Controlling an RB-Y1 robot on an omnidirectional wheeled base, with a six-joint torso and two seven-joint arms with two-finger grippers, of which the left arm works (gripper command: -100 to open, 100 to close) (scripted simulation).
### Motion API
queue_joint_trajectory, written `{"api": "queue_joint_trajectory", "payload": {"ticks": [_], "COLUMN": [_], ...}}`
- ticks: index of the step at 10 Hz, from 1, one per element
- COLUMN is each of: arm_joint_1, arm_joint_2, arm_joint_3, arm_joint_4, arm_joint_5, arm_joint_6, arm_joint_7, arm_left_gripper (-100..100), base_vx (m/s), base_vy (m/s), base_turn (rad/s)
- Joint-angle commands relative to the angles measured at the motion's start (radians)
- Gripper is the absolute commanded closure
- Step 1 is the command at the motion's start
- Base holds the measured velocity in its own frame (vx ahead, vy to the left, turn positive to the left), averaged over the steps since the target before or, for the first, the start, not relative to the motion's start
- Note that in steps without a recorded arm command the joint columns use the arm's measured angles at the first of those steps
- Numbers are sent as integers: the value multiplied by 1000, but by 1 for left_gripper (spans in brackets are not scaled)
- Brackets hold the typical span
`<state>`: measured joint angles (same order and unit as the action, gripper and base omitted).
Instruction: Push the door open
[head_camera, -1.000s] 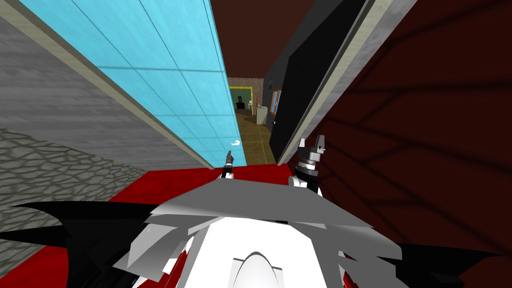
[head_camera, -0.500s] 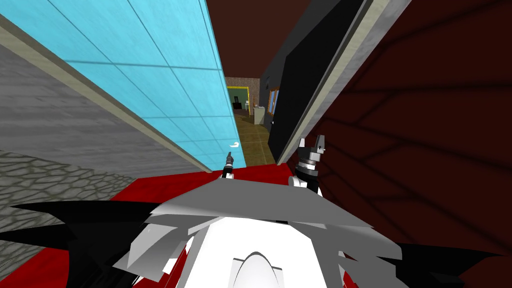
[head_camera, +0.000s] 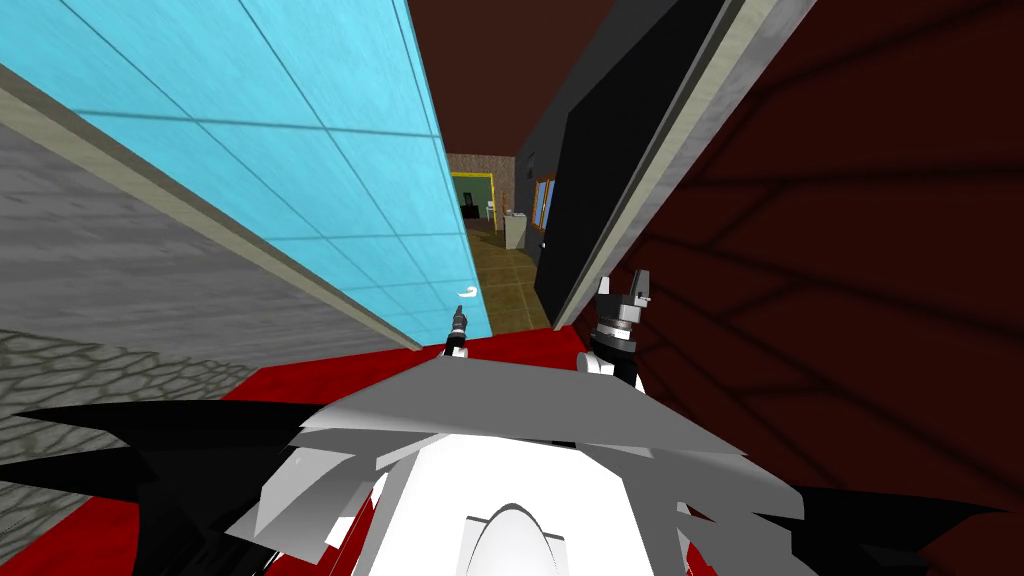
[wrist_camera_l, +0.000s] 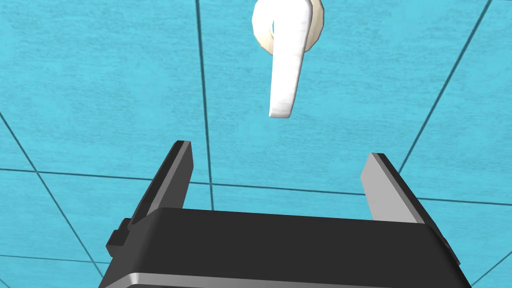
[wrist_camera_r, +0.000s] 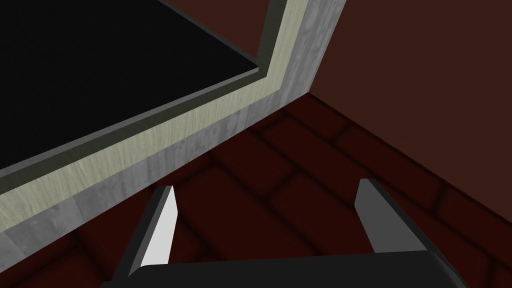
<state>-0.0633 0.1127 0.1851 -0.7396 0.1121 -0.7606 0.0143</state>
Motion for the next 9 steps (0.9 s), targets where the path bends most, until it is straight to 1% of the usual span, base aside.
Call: {"api": "queue_joint_trajectory", "payload": {"ticks": [1, 2, 3, 4, 9], "arm_joint_1": [-12, -19, -16, -17, -20], "arm_joint_2": [1, 1, 2, 2, 2], "arm_joint_3": [3, 6, 5, 7, 17], "arm_joint_4": [29, 47, 36, 40, 50], "arm_joint_5": [1, 3, 2, 3, 8], "arm_joint_6": [-10, -14, -10, -12, -18], "arm_joint_7": [1, 1, 2, 1, -3], "arm_left_gripper": [-100, -100, -100, -100, -100], "base_vx": [30, 25, 11, 109, 195], "base_vy": [36, 42, 22, 42, 56], "base_turn": [-36, -65, -17, -15, -28]}}
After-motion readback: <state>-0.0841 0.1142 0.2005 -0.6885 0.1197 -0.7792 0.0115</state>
